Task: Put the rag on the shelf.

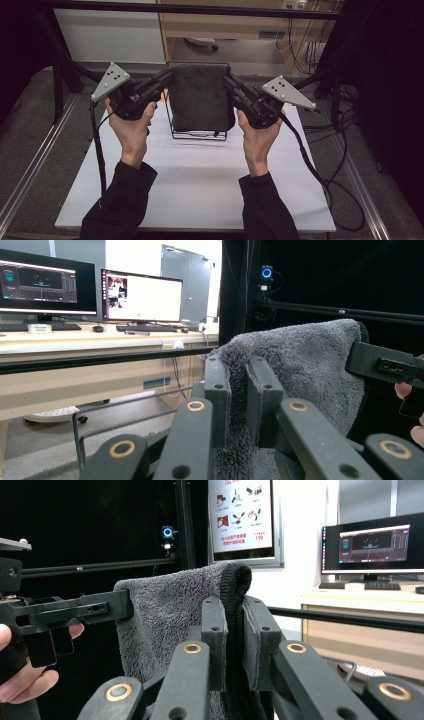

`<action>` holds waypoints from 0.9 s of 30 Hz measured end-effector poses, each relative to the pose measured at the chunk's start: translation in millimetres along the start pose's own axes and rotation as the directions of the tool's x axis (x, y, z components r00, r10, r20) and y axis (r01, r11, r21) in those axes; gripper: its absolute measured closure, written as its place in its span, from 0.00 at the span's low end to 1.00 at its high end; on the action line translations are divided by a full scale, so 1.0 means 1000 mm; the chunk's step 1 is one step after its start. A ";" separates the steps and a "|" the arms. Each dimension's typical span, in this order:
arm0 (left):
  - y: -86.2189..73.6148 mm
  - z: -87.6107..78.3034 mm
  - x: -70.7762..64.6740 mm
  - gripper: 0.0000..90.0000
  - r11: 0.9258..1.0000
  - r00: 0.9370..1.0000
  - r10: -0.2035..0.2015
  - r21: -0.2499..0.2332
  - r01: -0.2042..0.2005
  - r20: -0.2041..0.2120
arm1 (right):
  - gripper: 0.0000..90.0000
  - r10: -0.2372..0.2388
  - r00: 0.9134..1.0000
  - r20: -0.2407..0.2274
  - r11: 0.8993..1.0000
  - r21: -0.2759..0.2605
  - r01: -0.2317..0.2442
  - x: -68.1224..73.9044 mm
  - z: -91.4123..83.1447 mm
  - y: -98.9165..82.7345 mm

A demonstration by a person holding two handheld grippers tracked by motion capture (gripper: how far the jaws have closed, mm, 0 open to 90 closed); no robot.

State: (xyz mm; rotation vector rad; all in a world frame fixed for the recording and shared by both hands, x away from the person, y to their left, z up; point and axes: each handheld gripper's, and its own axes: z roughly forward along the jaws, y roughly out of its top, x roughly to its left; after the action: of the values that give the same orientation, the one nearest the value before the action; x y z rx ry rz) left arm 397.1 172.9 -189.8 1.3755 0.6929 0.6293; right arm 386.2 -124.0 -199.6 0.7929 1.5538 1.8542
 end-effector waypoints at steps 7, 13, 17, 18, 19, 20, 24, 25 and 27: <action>0.015 0.005 0.007 0.90 1.000 1.000 -0.006 -0.030 0.006 -0.004 | 0.91 -0.016 1.000 0.007 1.000 -0.025 0.016 0.002 0.012 0.015; 0.025 0.012 0.014 0.90 0.999 1.000 -0.008 -0.038 0.007 -0.010 | 0.91 -0.016 1.000 0.011 0.999 -0.029 0.016 -0.002 0.023 0.024; 0.031 0.016 0.019 0.91 0.999 1.000 -0.012 -0.048 0.011 -0.009 | 0.91 -0.012 1.000 0.013 0.999 -0.035 0.012 -0.005 0.030 0.029; 0.033 0.017 0.020 0.90 0.999 1.000 -0.016 -0.051 0.016 -0.008 | 0.91 -0.011 1.000 0.015 0.999 -0.038 0.011 -0.006 0.032 0.031; 0.034 0.018 0.021 0.91 0.998 1.000 -0.022 -0.055 0.022 -0.006 | 0.91 -0.012 1.000 0.014 0.999 -0.040 0.012 -0.007 0.034 0.032; 0.036 0.019 0.022 0.90 0.998 1.000 -0.021 -0.056 0.021 -0.007 | 0.91 -0.012 1.000 0.015 0.999 -0.043 0.012 -0.008 0.036 0.033; 0.042 0.023 0.025 0.90 0.998 1.000 -0.024 -0.062 0.024 -0.010 | 0.91 -0.006 1.000 0.014 0.999 -0.051 0.007 -0.010 0.042 0.038; 0.043 0.023 0.026 0.90 0.998 1.000 -0.022 -0.064 0.021 -0.012 | 0.91 -0.009 1.000 0.014 0.999 -0.053 0.010 -0.011 0.044 0.039; 0.047 0.024 0.027 0.90 0.997 1.000 -0.024 -0.072 0.024 -0.010 | 0.91 -0.012 1.000 0.014 0.998 -0.058 0.013 -0.012 0.047 0.042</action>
State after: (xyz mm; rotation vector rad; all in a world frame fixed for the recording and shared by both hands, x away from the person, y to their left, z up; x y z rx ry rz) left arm 433.1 181.8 -143.5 1.2966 0.6884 0.6372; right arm 427.3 -109.6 -151.9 0.7667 1.4859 1.8726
